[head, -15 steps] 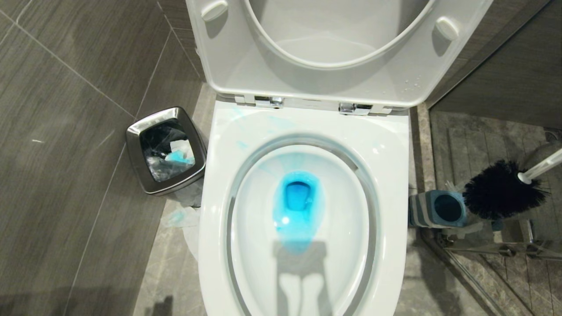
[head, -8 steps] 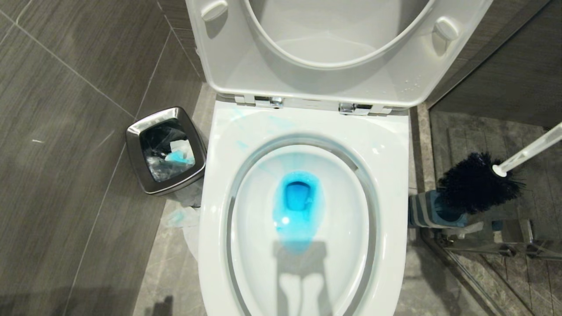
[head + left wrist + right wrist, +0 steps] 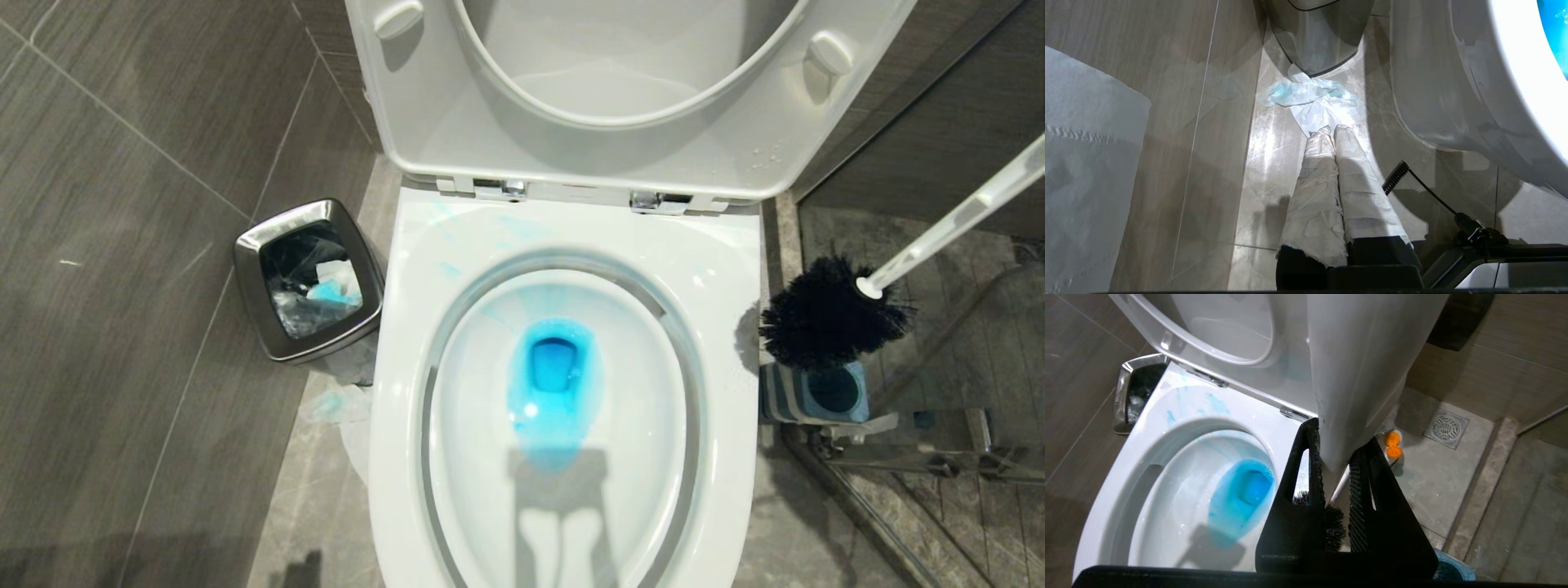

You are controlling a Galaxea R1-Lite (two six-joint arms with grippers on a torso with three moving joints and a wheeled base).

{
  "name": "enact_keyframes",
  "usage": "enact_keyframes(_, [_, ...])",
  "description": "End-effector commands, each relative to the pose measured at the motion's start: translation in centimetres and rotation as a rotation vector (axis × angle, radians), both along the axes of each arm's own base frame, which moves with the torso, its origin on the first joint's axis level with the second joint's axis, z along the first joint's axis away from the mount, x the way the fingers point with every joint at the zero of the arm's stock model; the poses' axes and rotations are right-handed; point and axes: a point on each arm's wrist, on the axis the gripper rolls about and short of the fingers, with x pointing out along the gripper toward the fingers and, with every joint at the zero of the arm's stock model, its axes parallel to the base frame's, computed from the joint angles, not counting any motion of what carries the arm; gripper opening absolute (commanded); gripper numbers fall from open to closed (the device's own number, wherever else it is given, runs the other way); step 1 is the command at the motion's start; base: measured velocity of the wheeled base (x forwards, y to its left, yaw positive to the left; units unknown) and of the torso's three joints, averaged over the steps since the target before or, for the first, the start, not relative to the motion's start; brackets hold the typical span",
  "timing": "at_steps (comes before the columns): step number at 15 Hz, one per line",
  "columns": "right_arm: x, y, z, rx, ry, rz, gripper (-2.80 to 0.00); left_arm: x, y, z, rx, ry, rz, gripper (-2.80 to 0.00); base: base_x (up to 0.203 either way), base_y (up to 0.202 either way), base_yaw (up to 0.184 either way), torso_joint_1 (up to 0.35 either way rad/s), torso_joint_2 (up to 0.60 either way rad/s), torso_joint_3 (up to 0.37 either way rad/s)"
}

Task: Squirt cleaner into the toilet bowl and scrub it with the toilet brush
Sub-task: Scrub the toilet bowl

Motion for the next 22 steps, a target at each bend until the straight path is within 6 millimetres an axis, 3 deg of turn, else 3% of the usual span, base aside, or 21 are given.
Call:
enact_keyframes(1, [1.4,1.2,0.4,-0.009,0.015,0.032,-2.80,0.0,0.0,0.0,0.000,0.001,0.001,-2.80,0.000,0.000,0.000,0.000,0.00,0.000])
enact_keyframes(7, [0.9,5.2,2.1,-0.009,-0.005,0.141,-2.80,0.0,0.0,0.0,0.000,0.001,0.001,-2.80,0.000,0.000,0.000,0.000,0.00,0.000])
enact_keyframes(12, [0.1,9.5,2.0,-0.065,0.008,0.206,-2.80,0.0,0.0,0.0,0.000,0.001,0.000,-2.80,0.000,0.000,0.000,0.000,0.00,0.000])
enact_keyframes(17, [0.4,12.9,0.6,-0.120,0.049,0.194,-2.80,0.0,0.0,0.0,0.000,0.001,0.001,-2.80,0.000,0.000,0.000,0.000,0.00,0.000])
enact_keyframes(22, [2.3,16.7,-2.0,-0.102,0.007,0.191,-2.80,0.0,0.0,0.0,0.000,0.001,-0.001,-2.80,0.000,0.000,0.000,0.000,0.00,0.000])
